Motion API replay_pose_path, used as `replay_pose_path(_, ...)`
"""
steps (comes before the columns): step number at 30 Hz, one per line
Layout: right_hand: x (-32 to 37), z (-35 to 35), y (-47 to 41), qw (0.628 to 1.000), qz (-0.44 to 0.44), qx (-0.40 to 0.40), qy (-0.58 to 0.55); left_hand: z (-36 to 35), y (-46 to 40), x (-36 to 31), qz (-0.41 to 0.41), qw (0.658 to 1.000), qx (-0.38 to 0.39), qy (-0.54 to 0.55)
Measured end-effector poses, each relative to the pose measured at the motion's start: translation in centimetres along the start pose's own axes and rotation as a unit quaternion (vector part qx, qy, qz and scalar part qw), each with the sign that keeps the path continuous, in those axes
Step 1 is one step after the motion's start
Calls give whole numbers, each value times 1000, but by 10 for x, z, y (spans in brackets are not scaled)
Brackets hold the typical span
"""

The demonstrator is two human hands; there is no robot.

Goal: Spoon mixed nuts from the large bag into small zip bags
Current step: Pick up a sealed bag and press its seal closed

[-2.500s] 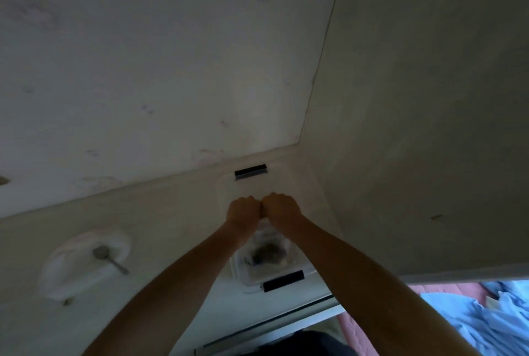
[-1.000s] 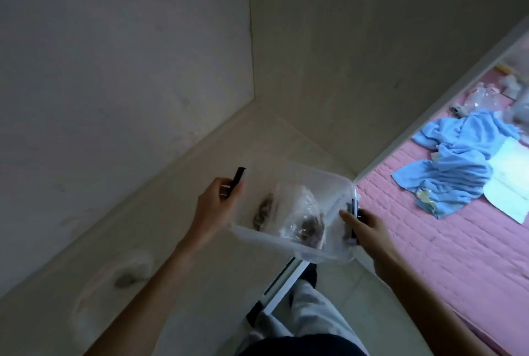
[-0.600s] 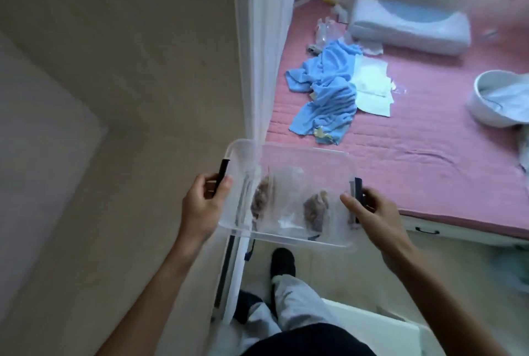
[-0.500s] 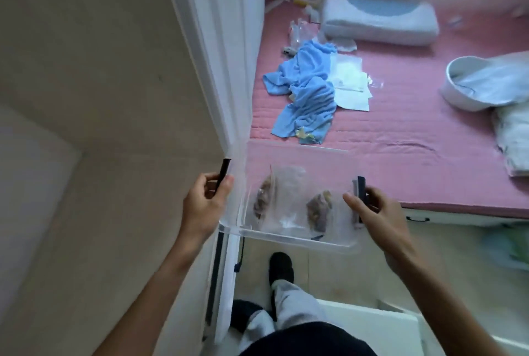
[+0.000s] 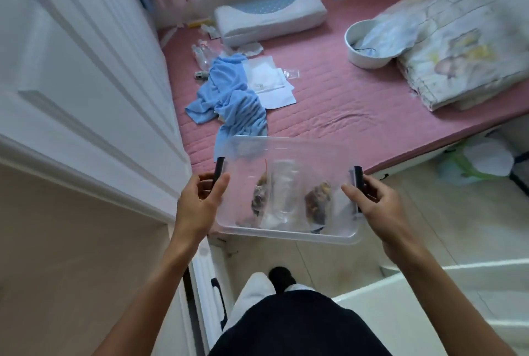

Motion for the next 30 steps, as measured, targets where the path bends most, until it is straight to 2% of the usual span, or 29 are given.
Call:
replay_pose_path(9, -5, 3, 6, 992, -26, -111, -56, -31, -77, 7, -50, 990, 130, -4)
replay_pose_path(16, -14, -6, 19, 969, -67, -218, -96, -73, -130, 6, -55, 969, 237, 28)
replay_pose_path(18, -20, 14, 27, 947, -86, -282, -130, -117, -143, -5, -63, 953, 296, 23)
replay_pose_path(20, -19, 17, 29, 943, -84, -297, -127, -133, -149, -13, -76, 950, 300, 28)
replay_pose_path(25, -33, 66, 34, 900, -96, -391, -168, -229, -153, -43, -105, 910, 402, 10)
replay_pose_path(30, -39, 118, 22, 873, -100, -451, -158, -311, -154, -72, -123, 881, 457, 19)
Point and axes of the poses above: each hand's wrist, its own y-axis away from the middle knuckle, its own z-axis out of the back of the hand, x = y × z, the point moved 1 cm from there along -y, towards the middle knuckle, and after that the axes turned 15 degrees about -z, right-handed, at the moved point
